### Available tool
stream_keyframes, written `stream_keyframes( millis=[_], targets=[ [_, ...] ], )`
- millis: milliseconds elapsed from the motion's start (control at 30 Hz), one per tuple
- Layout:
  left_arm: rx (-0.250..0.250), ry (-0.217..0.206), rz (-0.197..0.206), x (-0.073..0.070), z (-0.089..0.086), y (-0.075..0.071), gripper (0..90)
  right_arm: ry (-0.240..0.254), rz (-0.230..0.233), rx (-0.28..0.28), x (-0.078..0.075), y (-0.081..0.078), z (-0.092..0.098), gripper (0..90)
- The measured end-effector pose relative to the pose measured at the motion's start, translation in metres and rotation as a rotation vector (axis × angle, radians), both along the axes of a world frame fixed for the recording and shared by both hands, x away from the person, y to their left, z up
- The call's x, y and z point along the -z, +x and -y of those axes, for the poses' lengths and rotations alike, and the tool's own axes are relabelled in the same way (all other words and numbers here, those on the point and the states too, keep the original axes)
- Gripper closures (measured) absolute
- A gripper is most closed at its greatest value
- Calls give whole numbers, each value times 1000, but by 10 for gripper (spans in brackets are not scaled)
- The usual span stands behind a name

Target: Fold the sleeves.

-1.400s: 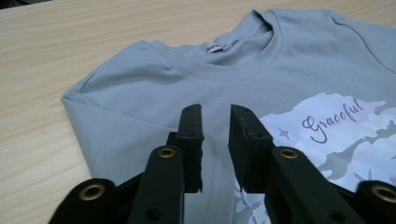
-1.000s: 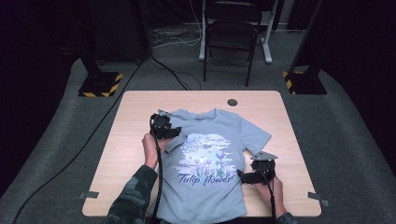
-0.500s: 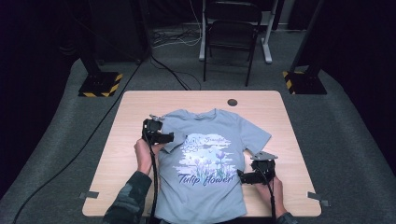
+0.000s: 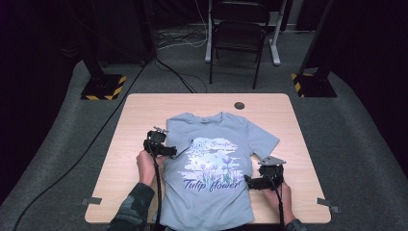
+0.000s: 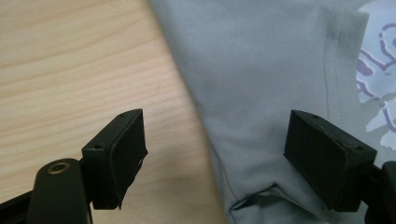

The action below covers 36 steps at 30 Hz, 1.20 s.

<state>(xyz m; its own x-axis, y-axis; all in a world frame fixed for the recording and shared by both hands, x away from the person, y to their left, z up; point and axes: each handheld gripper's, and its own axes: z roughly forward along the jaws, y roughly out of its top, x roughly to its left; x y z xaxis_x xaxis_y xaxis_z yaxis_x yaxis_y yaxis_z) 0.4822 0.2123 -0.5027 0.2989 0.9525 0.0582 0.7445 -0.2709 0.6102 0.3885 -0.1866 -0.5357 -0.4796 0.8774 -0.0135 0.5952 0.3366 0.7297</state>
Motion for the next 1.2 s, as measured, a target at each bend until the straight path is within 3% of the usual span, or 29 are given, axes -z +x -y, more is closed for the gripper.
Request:
stream_keyframes(
  millis=[100, 233, 500, 700, 1067, 1200],
  targets=[
    [10, 5, -17, 6, 5, 0, 197, 0, 0, 0, 0, 0, 0, 5],
    [14, 7, -9, 7, 9, 0, 194, 0, 0, 0, 0, 0, 0, 5],
    [6, -44, 25, 1, 8, 4, 152, 0, 0, 0, 0, 0, 0, 5],
    [17, -29, 26, 1, 20, 16, 121, 0, 0, 0, 0, 0, 0, 5],
    [-18, -42, 35, 8, 39, 34, 81, -1, 1, 0, 0, 0, 0, 5],
    [-25, -26, 24, 13, 44, 38, 70, -1, 1, -1, 0, 0, 0, 5]
  ],
)
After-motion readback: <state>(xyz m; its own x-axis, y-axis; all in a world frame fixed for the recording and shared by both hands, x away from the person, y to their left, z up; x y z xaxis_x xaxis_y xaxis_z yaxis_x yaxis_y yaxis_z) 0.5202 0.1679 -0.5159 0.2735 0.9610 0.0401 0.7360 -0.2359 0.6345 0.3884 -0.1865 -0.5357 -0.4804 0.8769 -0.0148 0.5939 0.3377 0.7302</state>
